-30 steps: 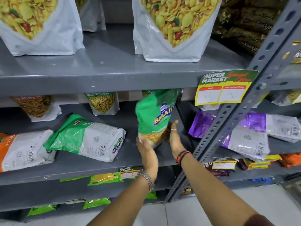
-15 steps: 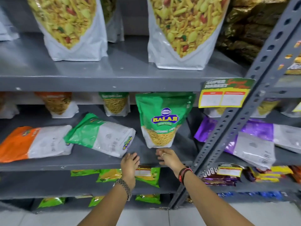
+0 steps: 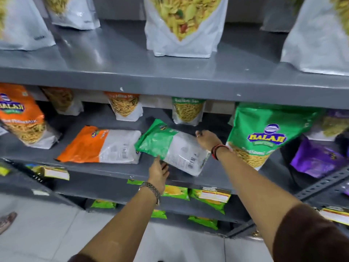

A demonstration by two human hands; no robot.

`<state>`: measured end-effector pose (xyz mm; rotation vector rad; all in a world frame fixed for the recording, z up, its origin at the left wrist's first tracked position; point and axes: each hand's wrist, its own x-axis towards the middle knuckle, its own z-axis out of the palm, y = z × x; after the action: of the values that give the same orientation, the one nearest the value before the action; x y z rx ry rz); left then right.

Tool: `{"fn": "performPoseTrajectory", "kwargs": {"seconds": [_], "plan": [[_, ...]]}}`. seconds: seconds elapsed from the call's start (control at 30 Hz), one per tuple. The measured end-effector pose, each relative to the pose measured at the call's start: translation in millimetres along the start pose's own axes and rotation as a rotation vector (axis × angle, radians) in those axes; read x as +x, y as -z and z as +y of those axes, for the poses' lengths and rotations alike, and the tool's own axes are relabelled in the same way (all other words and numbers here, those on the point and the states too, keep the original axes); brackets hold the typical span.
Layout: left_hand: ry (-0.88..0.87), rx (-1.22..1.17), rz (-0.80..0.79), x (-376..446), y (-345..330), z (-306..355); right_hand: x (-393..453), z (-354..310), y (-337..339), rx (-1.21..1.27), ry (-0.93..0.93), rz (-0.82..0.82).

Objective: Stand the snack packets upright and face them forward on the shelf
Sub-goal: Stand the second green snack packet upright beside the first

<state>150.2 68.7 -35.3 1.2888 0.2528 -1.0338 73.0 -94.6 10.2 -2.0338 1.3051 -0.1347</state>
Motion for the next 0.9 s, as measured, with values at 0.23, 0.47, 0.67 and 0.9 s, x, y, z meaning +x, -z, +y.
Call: {"fn": "performPoseTrajectory", "kwargs": {"seconds": [0.23,0.47,0.67,0.9], "plan": [[0.051,0.04,-0.064,22.7,-2.8,25.7,35.2,-34.5,-18.6,0.139,-0.181,-0.044],[-0.088,0.029,-0.215,20.3,16.1,41.2,19.8,-24.8,-20.5,0.423,-0.235,0.079],[-0.439,0.069,-0.262,19.7,10.9,89.1,-11.9,-32.5,-22.0,0.85,-0.195,0.212],[-0.564,0.212,-0.251,29.5,-12.0,104.6,-15.5,-24.7,-44.2,1.054,-0.097,0.384]]}}
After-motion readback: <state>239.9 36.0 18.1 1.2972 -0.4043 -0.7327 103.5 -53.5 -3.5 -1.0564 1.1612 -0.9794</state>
